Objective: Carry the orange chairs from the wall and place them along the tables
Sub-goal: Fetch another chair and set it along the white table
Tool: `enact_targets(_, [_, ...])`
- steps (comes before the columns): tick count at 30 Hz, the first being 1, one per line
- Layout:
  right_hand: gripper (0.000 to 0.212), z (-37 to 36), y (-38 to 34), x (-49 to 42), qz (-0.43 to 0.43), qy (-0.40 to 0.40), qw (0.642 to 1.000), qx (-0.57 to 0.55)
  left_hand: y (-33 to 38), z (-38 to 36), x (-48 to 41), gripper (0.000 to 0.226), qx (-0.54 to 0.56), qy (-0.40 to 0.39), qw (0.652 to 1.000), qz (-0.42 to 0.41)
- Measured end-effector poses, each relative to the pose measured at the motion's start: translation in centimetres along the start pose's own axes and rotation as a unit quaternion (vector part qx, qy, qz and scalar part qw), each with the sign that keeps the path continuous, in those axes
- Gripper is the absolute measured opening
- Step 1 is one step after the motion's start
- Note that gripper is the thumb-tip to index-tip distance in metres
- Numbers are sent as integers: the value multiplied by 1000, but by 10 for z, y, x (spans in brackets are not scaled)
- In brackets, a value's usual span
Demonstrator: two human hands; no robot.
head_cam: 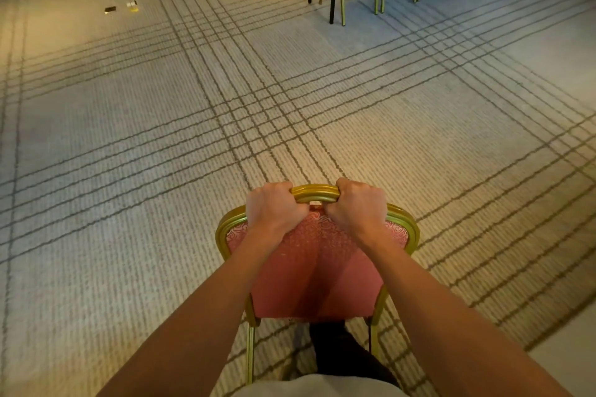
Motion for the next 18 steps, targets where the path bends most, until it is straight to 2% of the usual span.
enact_targets(8, [26, 2, 12, -104, 17, -1, 1000, -14, 3, 28, -101, 22, -42, -53, 998, 19])
enact_targets(10, [27, 7, 17, -127, 25, 18, 999, -14, 7, 36, -119, 22, -28, -50, 998, 26])
enact_targets(15, [29, 25, 23, -183, 49, -14, 999, -12, 10, 58, -160, 25, -2, -37, 999, 30])
enact_targets(18, [31, 41, 20, -225, 53, 12, 998, -25, 7, 83, -193, 28, 6, -23, 999, 38])
Point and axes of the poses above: each hand's wrist, its own x-axis away from the middle knuckle, its own z-axis out of the back of the hand, y = z × x, the point moved 3 cm from there along -x, towards the middle knuckle, and after that the axes turned 15 degrees about -y, right-handed, at the moved point
